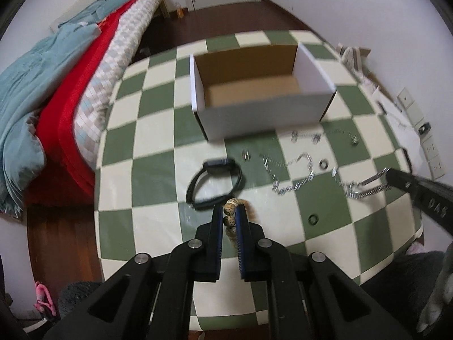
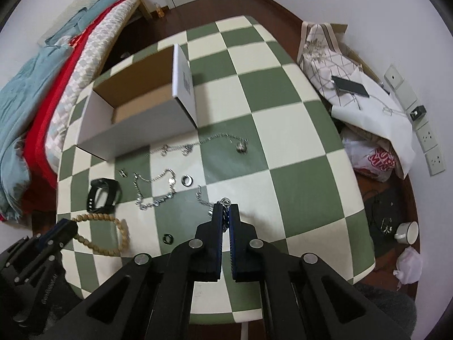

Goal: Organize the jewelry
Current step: 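Grasp the wooden bead bracelet with the left gripper while the right gripper grasps the silver chain bracelet, then carry the bead bracelet and chain bracelet over the white box with both grippers, then lower both bracelets into the box and open both grippers, then lift both grippers away from the box, then grasp the black watch band with the left gripper while the right gripper grasps a small silver piece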

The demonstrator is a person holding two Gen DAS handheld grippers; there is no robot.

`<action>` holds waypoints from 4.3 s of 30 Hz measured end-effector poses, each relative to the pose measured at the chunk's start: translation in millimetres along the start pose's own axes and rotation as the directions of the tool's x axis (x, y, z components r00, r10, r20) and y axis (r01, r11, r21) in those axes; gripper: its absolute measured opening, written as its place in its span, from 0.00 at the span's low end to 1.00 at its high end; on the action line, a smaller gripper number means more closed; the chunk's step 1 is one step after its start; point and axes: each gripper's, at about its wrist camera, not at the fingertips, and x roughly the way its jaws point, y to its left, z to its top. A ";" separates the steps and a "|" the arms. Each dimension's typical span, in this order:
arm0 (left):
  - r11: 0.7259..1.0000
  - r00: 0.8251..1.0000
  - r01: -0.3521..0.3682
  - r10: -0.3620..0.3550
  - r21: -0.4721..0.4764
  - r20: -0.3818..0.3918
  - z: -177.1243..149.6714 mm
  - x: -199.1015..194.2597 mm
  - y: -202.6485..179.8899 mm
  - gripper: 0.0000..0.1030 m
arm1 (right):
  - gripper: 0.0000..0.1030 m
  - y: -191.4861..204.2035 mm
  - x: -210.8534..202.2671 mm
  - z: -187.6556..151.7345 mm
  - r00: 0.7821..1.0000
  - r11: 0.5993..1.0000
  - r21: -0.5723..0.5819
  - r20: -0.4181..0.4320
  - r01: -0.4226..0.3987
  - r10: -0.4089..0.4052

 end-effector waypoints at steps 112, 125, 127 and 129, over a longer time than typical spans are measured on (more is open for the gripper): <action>0.979 0.900 -0.070 0.145 -0.192 0.411 21.2 -138.9 74.9 1.00 | 1.00 109.0 -144.7 13.9 0.941 0.975 -0.186 0.333 0.123 -0.056; 0.919 0.890 -0.368 0.392 -0.144 0.232 0.6 -23.7 79.9 1.00 | 0.90 70.0 -26.1 0.8 0.994 0.992 -0.103 0.091 0.071 -0.061; 0.919 0.902 -0.375 0.392 -0.121 0.180 0.4 1.7 79.5 1.00 | 0.78 66.1 -4.1 -0.3 0.996 0.993 -0.091 0.061 0.072 -0.067; 0.924 0.914 -0.368 0.380 -0.104 0.140 1.6 20.5 77.5 1.00 | 0.74 62.1 19.2 -1.3 0.998 0.995 -0.074 0.027 0.063 -0.062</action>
